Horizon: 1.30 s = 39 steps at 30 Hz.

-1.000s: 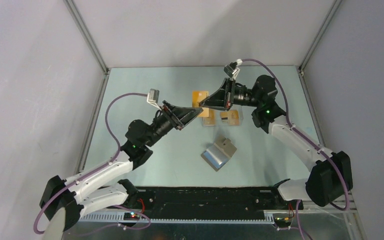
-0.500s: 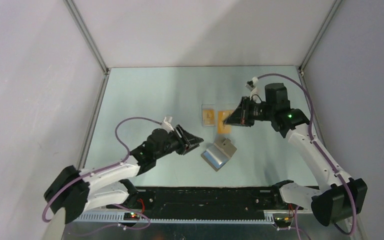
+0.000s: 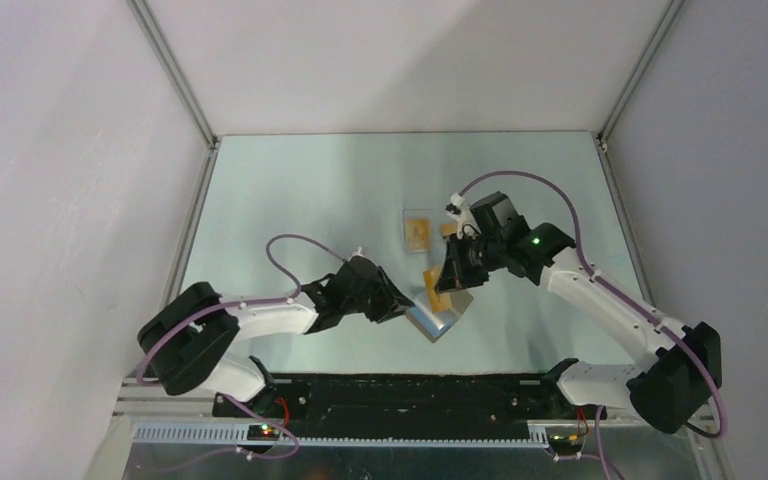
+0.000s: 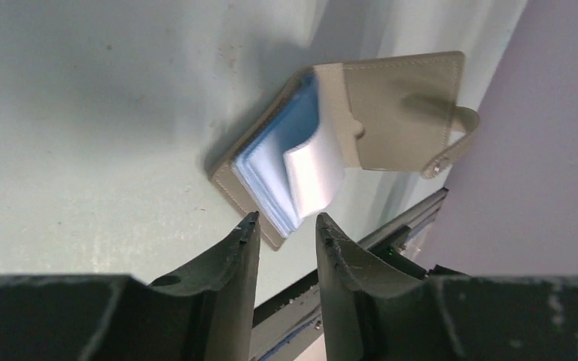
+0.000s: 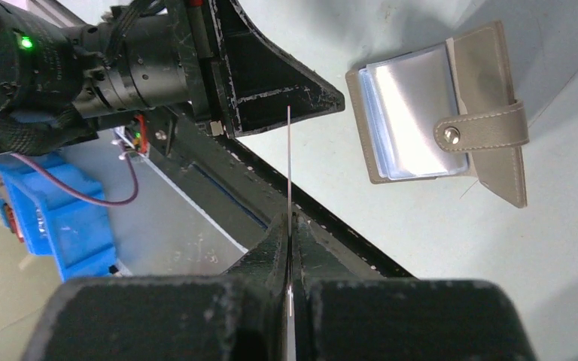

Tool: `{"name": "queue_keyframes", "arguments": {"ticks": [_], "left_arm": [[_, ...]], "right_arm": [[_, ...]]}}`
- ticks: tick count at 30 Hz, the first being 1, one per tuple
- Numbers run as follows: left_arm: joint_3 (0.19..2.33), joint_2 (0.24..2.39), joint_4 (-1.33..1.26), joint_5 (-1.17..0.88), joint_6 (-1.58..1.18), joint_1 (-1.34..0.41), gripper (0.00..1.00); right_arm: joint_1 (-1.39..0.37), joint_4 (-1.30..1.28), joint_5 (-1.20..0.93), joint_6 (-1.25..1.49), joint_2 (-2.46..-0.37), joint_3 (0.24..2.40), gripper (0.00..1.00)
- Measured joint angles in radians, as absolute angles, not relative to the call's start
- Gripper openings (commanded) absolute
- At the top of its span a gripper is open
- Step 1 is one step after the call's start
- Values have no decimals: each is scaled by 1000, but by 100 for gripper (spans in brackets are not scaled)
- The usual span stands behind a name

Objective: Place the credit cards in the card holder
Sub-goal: Insert the credit card into the card slot.

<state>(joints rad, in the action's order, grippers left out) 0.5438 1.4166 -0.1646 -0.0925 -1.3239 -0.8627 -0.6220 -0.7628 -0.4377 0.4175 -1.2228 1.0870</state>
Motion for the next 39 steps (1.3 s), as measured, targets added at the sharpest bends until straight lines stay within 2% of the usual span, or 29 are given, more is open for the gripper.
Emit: {"name": "queue_keyframes", "arguments": {"ticks": [11, 24, 39], "left_arm": [[567, 1530, -118, -70, -1316, -867, 34], [580, 1559, -140, -62, -1311, -868, 27], [606, 1587, -120, -56, -1312, -868, 10]], "right_arm": [[-708, -714, -325, 463, -1406, 1046, 0], [-807, -659, -247, 471, -1487, 1048, 0], [-917, -775, 6, 470, -1778, 1293, 0]]}}
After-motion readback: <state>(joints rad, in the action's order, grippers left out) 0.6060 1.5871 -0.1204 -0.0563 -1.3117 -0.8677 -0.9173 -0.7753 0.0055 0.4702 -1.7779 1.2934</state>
